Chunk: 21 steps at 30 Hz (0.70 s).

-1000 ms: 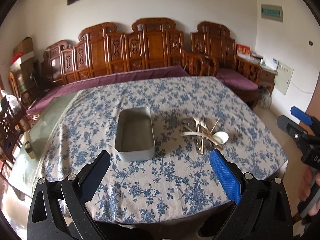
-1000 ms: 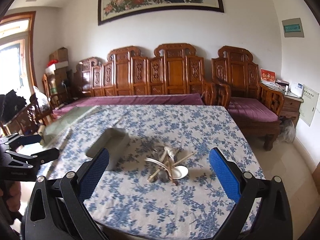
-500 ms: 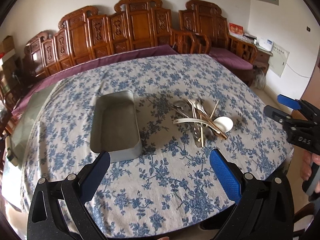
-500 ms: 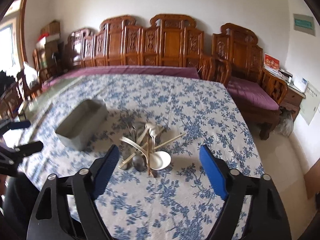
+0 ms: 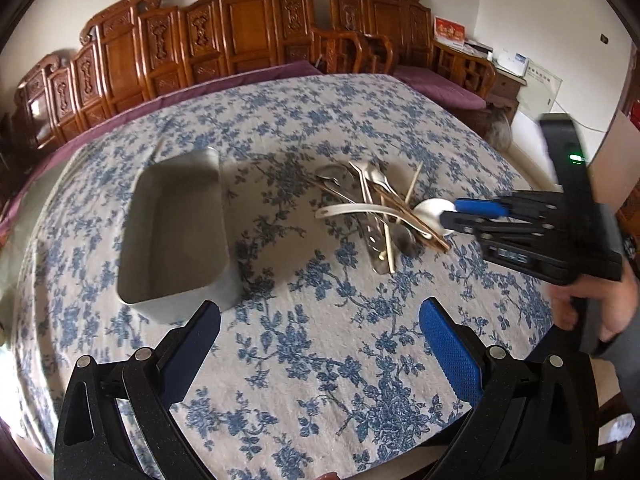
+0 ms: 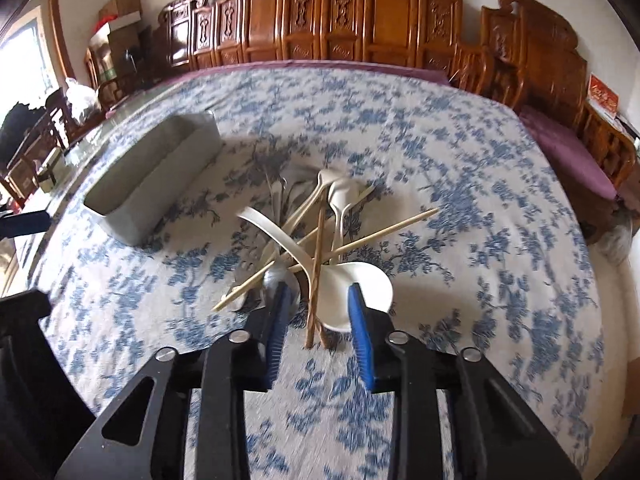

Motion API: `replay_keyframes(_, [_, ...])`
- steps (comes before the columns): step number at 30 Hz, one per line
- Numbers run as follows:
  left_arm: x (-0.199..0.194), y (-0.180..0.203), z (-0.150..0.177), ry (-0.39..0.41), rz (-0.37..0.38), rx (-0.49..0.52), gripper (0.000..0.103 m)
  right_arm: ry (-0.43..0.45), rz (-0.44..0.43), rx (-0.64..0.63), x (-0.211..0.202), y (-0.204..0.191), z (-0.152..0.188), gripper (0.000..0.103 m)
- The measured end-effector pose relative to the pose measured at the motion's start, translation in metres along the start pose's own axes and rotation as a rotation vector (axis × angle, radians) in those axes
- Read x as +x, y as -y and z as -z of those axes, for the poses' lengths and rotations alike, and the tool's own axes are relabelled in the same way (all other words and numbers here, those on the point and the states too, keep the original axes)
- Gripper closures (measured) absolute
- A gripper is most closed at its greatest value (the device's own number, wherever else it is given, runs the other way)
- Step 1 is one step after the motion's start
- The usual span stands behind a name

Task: Organize utensils
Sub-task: 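Move the right tool to the utensil pile and grasp a wooden chopstick, then lift the chopstick with the right tool while the left tool approaches the utensil pile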

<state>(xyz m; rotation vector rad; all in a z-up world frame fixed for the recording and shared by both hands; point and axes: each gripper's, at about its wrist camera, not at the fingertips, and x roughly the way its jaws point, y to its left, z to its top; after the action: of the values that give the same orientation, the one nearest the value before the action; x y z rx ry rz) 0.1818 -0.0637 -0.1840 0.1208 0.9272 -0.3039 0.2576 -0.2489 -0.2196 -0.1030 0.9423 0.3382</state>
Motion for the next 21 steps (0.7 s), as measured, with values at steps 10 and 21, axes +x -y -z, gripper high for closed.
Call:
replay_keyframes(10, [0.021,-0.002,0.004,-0.048,-0.007,-0.021,0.006,-0.100,-0.059,0.037,0.040,0.011,-0.014,0.081])
replay_keyframes(21, [0.031,0.008,0.005,-0.068,-0.009,-0.003,0.006,-0.128,-0.074,0.028,0.044,0.015,-0.011,0.097])
